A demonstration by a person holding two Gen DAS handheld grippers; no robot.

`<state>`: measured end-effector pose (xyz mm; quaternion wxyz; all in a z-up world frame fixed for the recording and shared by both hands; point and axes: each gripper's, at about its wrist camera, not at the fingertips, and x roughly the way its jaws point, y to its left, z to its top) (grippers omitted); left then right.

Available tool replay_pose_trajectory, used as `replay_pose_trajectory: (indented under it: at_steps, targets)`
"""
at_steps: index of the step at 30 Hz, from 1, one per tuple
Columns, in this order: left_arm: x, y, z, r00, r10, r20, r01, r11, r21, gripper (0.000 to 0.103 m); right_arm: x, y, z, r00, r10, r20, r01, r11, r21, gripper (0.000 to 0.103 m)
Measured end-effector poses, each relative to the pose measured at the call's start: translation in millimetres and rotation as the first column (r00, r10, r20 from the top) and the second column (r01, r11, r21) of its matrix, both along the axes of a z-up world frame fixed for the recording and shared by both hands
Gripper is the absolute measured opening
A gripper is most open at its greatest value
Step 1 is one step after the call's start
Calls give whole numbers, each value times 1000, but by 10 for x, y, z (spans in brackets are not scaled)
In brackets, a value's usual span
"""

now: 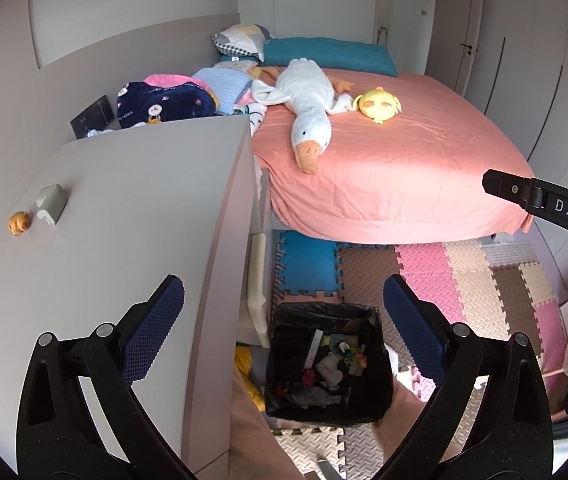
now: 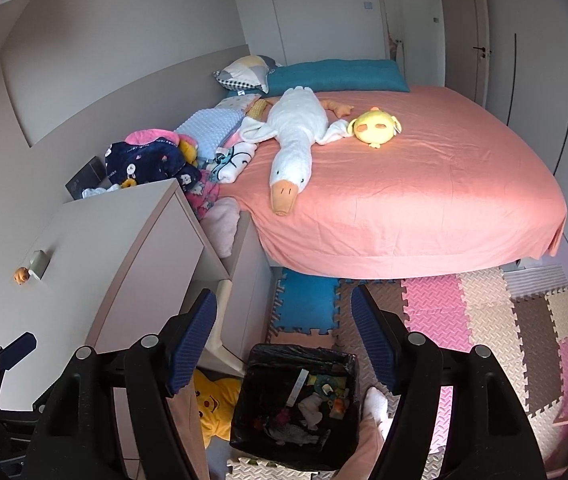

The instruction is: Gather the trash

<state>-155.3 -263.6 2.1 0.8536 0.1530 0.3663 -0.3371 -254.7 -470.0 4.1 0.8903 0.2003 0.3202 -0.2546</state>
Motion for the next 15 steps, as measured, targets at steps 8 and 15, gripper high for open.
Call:
replay_pose_trajectory:
  at_steps: [8, 15]
  targets:
    - [112, 99, -24, 1000, 18, 4, -18, 1000, -17, 96, 173, 146, -34, 999, 38, 3, -38, 999, 4, 70]
    - [332, 360, -36, 997, 72, 6, -72, 997, -26, 96, 441, 437, -19, 993, 116, 36, -116, 993, 3, 70]
